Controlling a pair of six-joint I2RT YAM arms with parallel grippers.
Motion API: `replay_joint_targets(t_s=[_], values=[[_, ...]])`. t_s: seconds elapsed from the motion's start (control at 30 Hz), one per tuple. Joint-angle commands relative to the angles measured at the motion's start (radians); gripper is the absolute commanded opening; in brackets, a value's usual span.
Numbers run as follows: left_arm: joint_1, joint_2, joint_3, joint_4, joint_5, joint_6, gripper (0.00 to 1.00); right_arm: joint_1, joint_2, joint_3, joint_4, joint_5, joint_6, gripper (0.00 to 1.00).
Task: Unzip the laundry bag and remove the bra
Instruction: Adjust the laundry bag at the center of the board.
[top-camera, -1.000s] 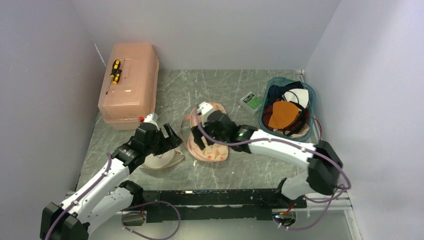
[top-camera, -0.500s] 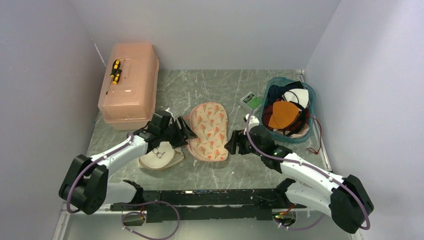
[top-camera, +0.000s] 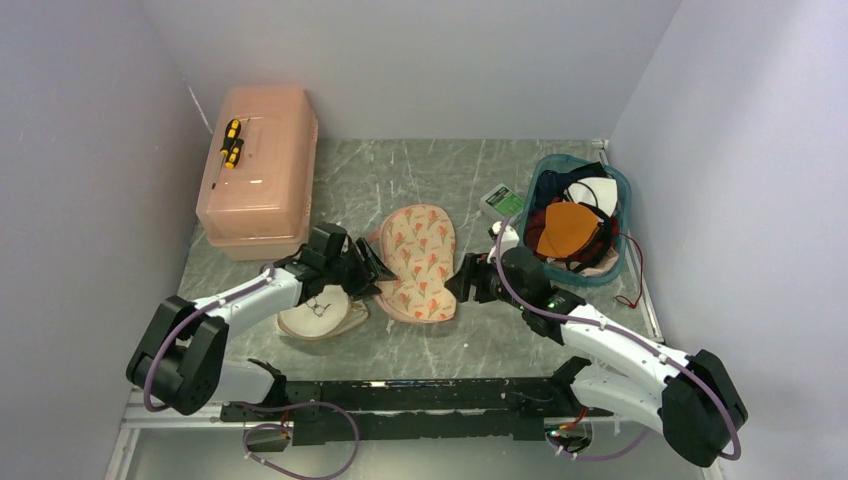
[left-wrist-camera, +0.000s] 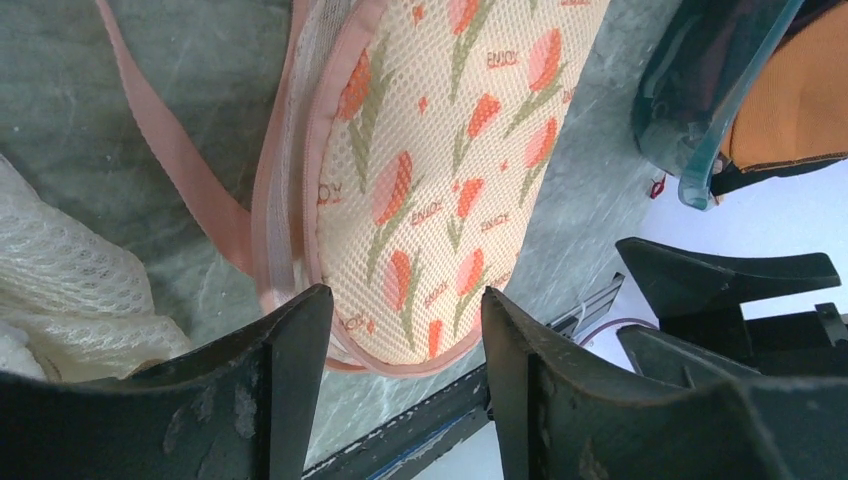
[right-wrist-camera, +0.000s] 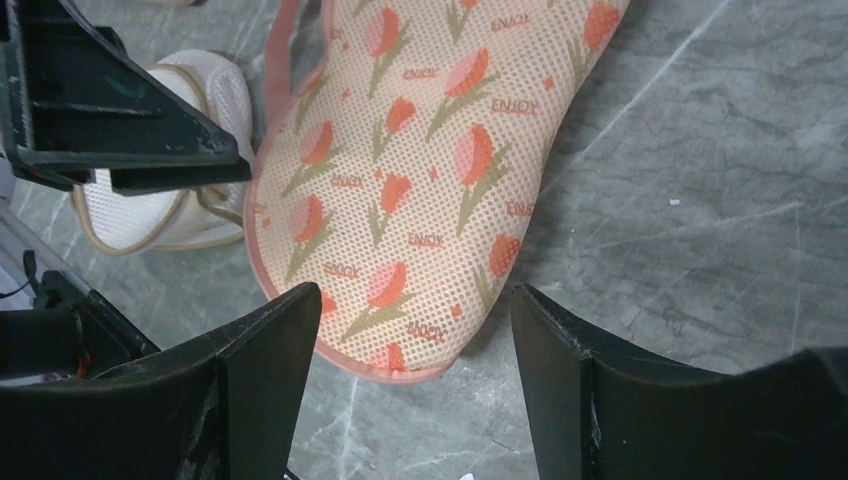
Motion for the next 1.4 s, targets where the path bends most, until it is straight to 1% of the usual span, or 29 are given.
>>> replay_joint_targets(t_s=[0.0, 0.13, 0.23, 0.33, 0.6, 0.77, 0.83, 0.97, 1.03, 1.13, 1.2, 1.37], values=[[-0.007, -0.023, 0.014, -0.042, 0.003, -0.012, 0.63, 0.003, -0.013, 0.06, 0.04, -0.001, -0.008, 0.73], [-0.007, -0.059, 0.009, -0.093, -0.012, -0.008, 0.66, 0.004, -0.011, 0.065, 0.038, 0.001, -0.014, 0.73], [-0.007, -0.083, 0.004, -0.128, -0.024, -0.002, 0.66, 0.003, 0.005, 0.074, 0.039, -0.012, -0.016, 0.73], [-0.006, -0.093, -0.001, -0.13, -0.033, 0.004, 0.65, 0.004, 0.008, 0.074, 0.051, -0.018, -0.011, 0.73], [-0.007, 0.004, 0.052, -0.09, 0.0, 0.02, 0.62, 0.003, -0.014, 0.073, 0.031, -0.019, -0.008, 0.73], [-0.007, 0.045, 0.057, -0.07, 0.006, 0.024, 0.59, 0.003, -0.034, 0.077, 0.006, -0.002, -0.02, 0.73], [-0.006, 0.055, 0.055, -0.055, 0.011, 0.02, 0.55, 0.003, -0.038, 0.074, 0.003, 0.002, -0.022, 0.73], [-0.006, 0.06, 0.057, -0.042, 0.013, 0.022, 0.42, 0.003, -0.038, 0.069, 0.007, 0.002, -0.017, 0.73], [-0.007, 0.059, 0.061, -0.041, 0.014, 0.027, 0.31, 0.003, -0.042, 0.063, 0.009, 0.005, -0.013, 0.73], [-0.006, 0.054, 0.065, -0.045, 0.013, 0.031, 0.13, 0.003, -0.047, 0.058, 0.008, 0.008, -0.011, 0.73], [-0.006, 0.035, 0.066, -0.045, 0.011, 0.034, 0.03, 0.003, -0.052, 0.058, 0.003, 0.012, -0.012, 0.73], [-0.007, -0.036, 0.109, -0.107, -0.045, 0.082, 0.03, 0.003, -0.074, 0.058, -0.003, 0.03, -0.018, 0.73]])
